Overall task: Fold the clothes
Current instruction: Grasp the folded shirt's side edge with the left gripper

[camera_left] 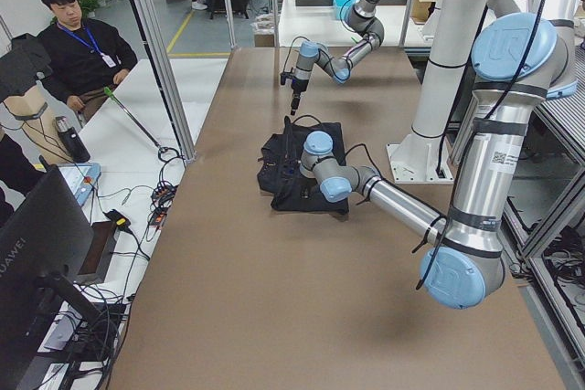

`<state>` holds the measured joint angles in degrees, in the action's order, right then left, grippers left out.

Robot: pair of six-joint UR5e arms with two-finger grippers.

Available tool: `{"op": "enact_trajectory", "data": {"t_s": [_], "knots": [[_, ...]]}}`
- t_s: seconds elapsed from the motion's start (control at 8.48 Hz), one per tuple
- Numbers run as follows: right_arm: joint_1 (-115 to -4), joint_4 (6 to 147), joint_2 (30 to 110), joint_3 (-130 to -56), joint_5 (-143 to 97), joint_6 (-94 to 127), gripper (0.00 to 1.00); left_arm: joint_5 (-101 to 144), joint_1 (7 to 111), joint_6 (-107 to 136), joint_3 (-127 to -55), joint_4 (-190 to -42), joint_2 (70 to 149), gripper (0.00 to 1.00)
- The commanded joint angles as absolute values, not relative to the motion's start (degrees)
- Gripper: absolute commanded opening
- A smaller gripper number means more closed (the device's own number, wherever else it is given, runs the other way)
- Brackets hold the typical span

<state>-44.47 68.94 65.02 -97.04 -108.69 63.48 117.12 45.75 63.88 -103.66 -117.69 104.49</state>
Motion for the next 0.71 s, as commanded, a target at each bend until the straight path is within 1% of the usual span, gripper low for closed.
{"op": "enact_trajectory", "data": {"t_s": [0.0, 0.24, 0.35, 0.47, 0.59], "knots": [[-43.42, 68.82, 65.13, -97.21, -108.28, 64.07, 0.94, 116.63, 39.05, 67.48, -104.24, -124.35, 99.23, 1.00], [-43.42, 68.73, 65.13, -97.56, -108.11, 64.25, 0.94, 112.95, 34.29, 68.72, -104.15, -125.07, 98.70, 1.00], [-43.42, 68.73, 65.21, -97.56, -108.02, 64.25, 0.94, 112.59, 32.80, 69.08, -103.89, -125.07, 98.79, 0.98], [-43.42, 68.73, 65.21, -97.56, -108.02, 64.34, 0.94, 111.54, 31.91, 69.26, -103.80, -125.07, 98.62, 0.84], [-43.33, 68.73, 65.21, -97.56, -108.02, 64.34, 0.94, 111.45, 31.64, 69.26, -103.28, -125.07, 98.53, 0.62]]}}
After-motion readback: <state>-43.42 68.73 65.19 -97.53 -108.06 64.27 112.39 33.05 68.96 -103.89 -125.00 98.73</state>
